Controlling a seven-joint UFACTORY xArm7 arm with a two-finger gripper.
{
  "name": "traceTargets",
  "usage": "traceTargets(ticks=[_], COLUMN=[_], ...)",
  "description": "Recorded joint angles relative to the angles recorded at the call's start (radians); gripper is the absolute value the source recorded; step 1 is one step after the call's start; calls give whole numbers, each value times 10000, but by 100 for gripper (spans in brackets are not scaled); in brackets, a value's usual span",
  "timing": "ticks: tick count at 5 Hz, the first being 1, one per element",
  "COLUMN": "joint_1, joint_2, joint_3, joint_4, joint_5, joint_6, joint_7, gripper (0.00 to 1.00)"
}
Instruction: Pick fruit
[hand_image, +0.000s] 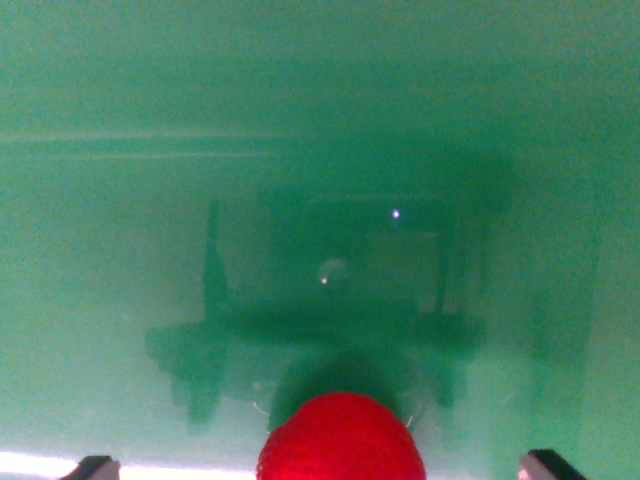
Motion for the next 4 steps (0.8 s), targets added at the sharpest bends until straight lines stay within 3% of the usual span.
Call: traceTargets(ticks=[1,2,4], joint_1=[0,0,0], joint_2=[1,1,1], joint_3=[1,1,1], joint_4=[-9,-9,-9], joint_5=[-1,-1,-1], joint_6=[-9,-9,-9], joint_7=[0,0,0], gripper=[0,100,100])
